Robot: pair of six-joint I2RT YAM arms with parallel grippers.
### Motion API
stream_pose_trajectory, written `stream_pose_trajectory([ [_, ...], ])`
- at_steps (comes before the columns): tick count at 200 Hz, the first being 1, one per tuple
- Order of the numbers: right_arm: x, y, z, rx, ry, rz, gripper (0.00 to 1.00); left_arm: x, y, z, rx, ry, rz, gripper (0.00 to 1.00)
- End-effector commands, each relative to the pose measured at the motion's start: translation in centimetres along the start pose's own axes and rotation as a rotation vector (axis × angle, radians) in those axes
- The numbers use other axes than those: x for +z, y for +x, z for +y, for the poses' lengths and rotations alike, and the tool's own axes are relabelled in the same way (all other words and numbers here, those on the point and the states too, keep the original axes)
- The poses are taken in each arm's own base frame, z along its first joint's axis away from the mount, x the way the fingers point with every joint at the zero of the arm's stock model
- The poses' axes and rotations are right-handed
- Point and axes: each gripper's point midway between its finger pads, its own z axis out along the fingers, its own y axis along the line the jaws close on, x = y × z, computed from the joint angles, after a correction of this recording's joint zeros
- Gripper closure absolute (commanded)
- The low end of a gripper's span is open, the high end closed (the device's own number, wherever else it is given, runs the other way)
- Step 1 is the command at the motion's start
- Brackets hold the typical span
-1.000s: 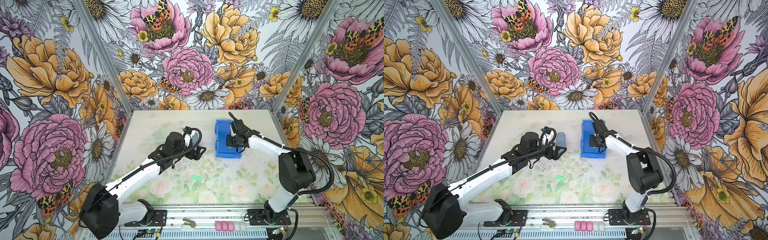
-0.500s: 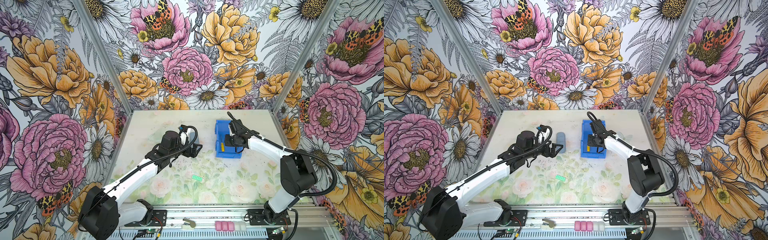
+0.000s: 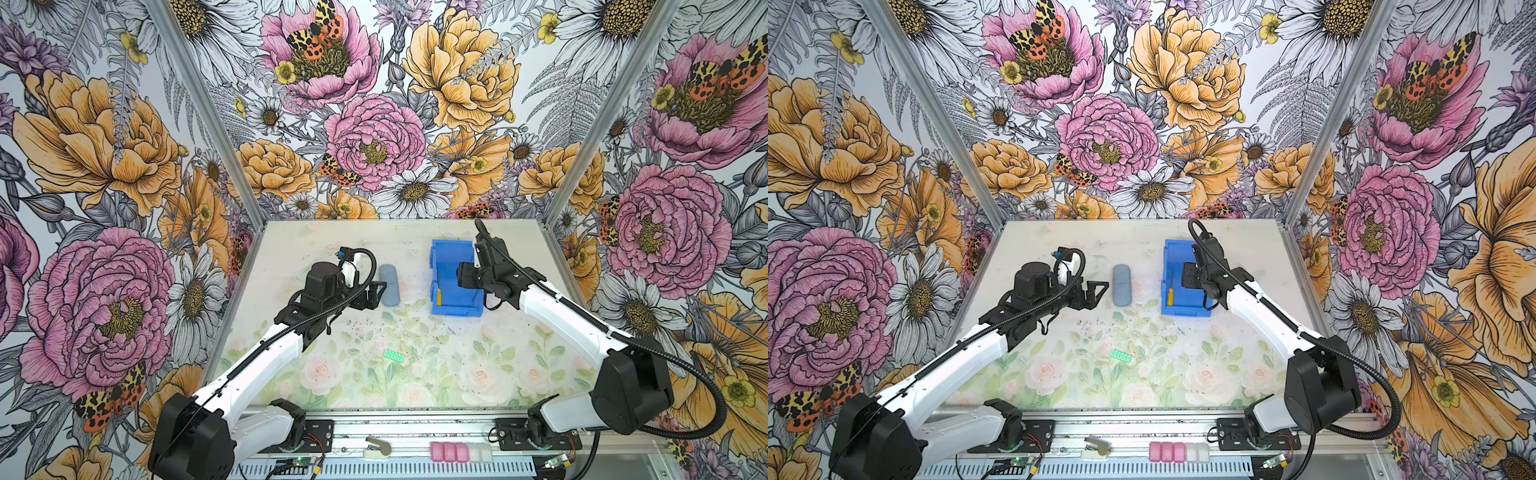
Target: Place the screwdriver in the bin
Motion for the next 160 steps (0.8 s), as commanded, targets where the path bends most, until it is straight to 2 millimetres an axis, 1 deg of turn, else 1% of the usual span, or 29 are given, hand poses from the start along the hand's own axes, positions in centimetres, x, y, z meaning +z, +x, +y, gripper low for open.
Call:
stream_pose_trajectory([
  [1,-1.2,-0.5,-1.6,-0.006,0.055,-0.052,0.27,-0.7,-0.1,2.4,0.014,-0.104,-0.02,0.01],
  [19,-1.8,-0.6,-2.5,-0.004,0.075,-0.07,0.24,-1.2,-0.2,4.1,0.011,-0.179,-0.035,0.01],
  [33,-2.4,-0.8,-3.7,0.013,0.117,-0.094,0.17,-1.6,-0.3,5.4,0.005,-0.242,-0.052,0.01],
  [36,-2.5,-0.8,-4.0,0.02,0.128,-0.099,0.13,-1.7,-0.4,5.6,0.005,-0.252,-0.054,0.01],
  [40,-2.6,-0.8,-4.4,0.025,0.141,-0.106,0.03,-1.8,-0.4,6.0,0.003,-0.272,-0.057,0.02],
  [43,-2.8,-0.9,-4.7,0.03,0.15,-0.112,0.01,-1.8,-0.4,6.3,0.001,-0.288,-0.06,0.01],
  [58,-3.4,-1.1,-5.9,0.028,0.187,-0.139,0.0,-2.2,-0.1,8.3,-0.006,-0.383,-0.067,0.01],
  [69,-3.8,-1.1,-7.2,0.036,0.243,-0.156,0.01,-2.7,-0.1,9.9,-0.019,-0.467,-0.079,0.01],
  [80,-4.4,-0.9,-9.2,0.063,0.321,-0.177,0.0,-3.5,-0.1,11.5,-0.034,-0.56,-0.099,0.01],
  [101,-5.8,-0.1,-13.5,0.151,0.49,-0.229,0.01,-4.4,0.1,14.2,-0.065,-0.674,-0.12,0.01],
  [112,-6.4,0.5,-15.6,0.21,0.555,-0.265,0.01,-4.4,0.4,15.5,-0.077,-0.701,-0.111,0.01],
  [122,-6.5,1.0,-17.1,0.256,0.58,-0.289,0.01,-4.5,0.6,16.7,-0.092,-0.724,-0.103,0.01],
  [139,-5.9,1.2,-18.7,0.273,0.597,-0.323,0.01,-5.6,0.9,19.4,-0.145,-0.829,-0.127,0.01],
  [149,-5.5,1.1,-19.0,0.251,0.589,-0.354,0.0,-5.9,1.1,20.7,-0.172,-0.85,-0.138,0.01],
  [160,-4.7,0.7,-18.9,0.229,0.528,-0.4,0.01,-6.3,1.2,21.9,-0.196,-0.883,-0.158,0.01],
])
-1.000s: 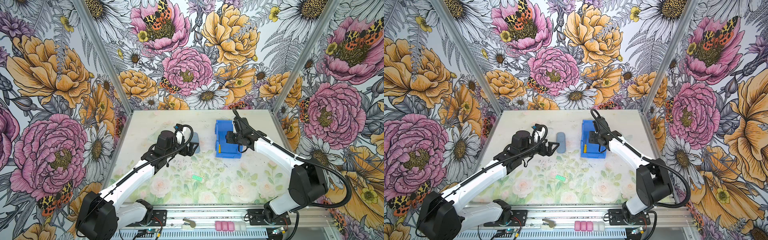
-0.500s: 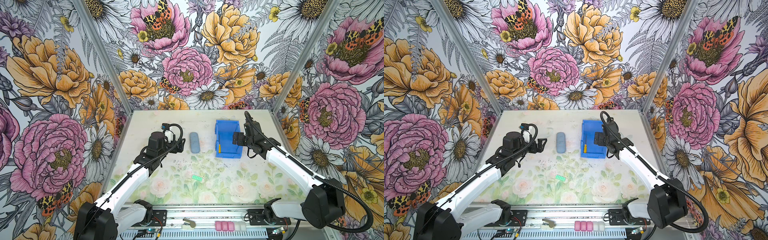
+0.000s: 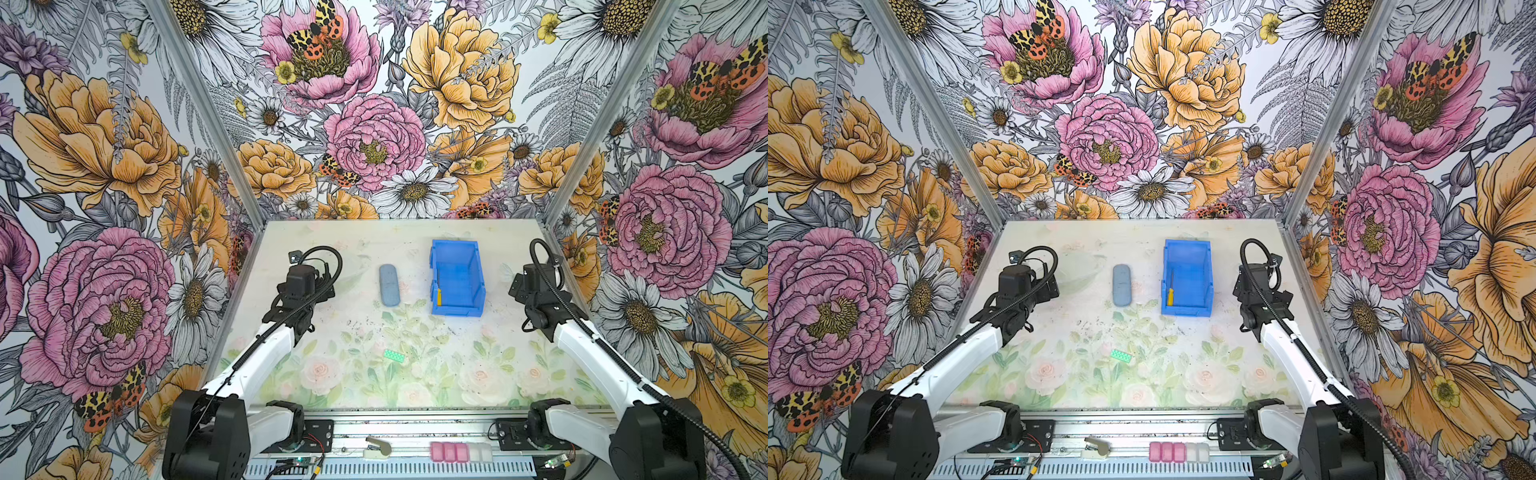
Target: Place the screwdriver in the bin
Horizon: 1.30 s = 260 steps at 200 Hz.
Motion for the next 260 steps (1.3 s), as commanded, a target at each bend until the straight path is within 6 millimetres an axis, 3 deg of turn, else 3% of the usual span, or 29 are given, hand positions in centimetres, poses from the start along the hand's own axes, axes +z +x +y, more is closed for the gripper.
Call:
stream_pose_trajectory([
  [1,0.7,-2.4,0.6,0.048,-0.069,-0.155,0.0,1.1,-0.6,3.1,-0.077,-0.11,-0.054,0.01],
  [39,3.0,-2.2,3.1,-0.026,-0.247,-0.216,0.01,2.2,-1.8,4.4,-0.047,-0.143,-0.14,0.01],
  [63,4.7,-2.1,4.2,-0.085,-0.265,-0.215,0.0,2.4,-2.1,4.6,0.002,-0.149,-0.246,0.01],
  [89,6.2,-1.8,5.1,-0.111,-0.29,-0.24,0.0,2.5,-2.3,3.6,0.038,-0.079,-0.373,0.01],
  [115,7.6,-1.0,5.5,-0.113,-0.32,-0.25,0.0,4.1,-1.1,2.4,0.068,-0.021,-0.386,0.01],
  [127,7.4,-0.6,6.8,-0.154,-0.373,-0.248,0.01,4.7,-0.6,2.0,0.073,-0.001,-0.397,0.01],
  [166,6.2,0.7,7.6,-0.177,-0.477,-0.352,0.0,5.3,-0.1,2.1,0.066,0.026,-0.387,0.01],
  [260,6.2,0.8,7.5,-0.171,-0.471,-0.338,0.0,5.3,-0.1,2.2,0.061,0.033,-0.386,0.01],
])
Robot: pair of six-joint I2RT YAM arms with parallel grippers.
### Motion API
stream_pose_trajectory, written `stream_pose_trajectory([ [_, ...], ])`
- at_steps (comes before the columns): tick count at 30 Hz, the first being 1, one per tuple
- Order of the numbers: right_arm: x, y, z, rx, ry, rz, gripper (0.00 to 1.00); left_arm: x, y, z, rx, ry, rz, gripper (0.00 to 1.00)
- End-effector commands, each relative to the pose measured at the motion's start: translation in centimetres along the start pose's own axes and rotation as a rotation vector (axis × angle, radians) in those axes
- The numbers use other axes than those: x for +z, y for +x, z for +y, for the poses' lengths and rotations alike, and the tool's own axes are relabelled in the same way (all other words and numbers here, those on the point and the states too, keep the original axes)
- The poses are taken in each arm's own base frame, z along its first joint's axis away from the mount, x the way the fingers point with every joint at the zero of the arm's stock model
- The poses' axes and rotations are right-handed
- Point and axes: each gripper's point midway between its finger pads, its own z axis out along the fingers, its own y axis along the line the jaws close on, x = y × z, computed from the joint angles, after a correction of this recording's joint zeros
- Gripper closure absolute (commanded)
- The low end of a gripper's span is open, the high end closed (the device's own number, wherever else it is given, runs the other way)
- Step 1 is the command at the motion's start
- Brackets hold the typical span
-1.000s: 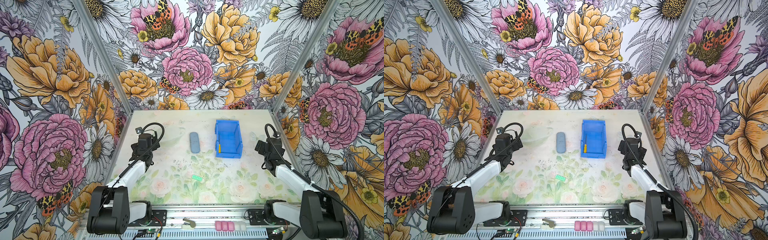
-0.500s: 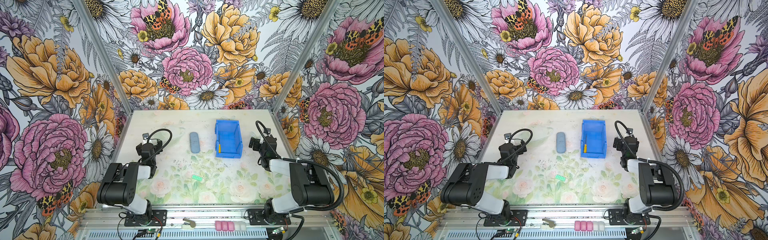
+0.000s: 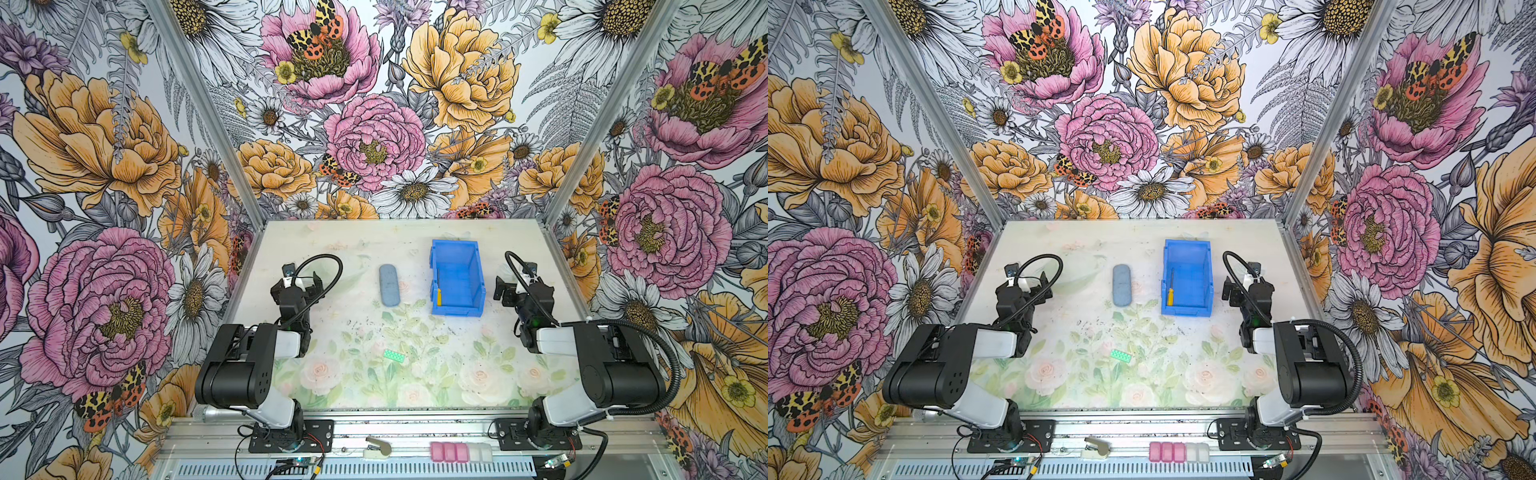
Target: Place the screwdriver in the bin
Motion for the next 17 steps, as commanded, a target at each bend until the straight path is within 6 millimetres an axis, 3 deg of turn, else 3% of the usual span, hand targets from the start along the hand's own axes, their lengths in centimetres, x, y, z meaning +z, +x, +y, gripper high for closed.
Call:
stream_pose_trajectory([
  [1,-0.01,-1.14,0.21,-0.009,-0.016,-0.045,0.0,-0.04,-0.4,-0.09,0.003,0.02,-0.02,0.01],
  [17,0.03,-1.02,0.15,-0.008,-0.013,-0.041,0.0,-0.05,-0.35,-0.37,0.01,0.034,-0.017,0.01],
])
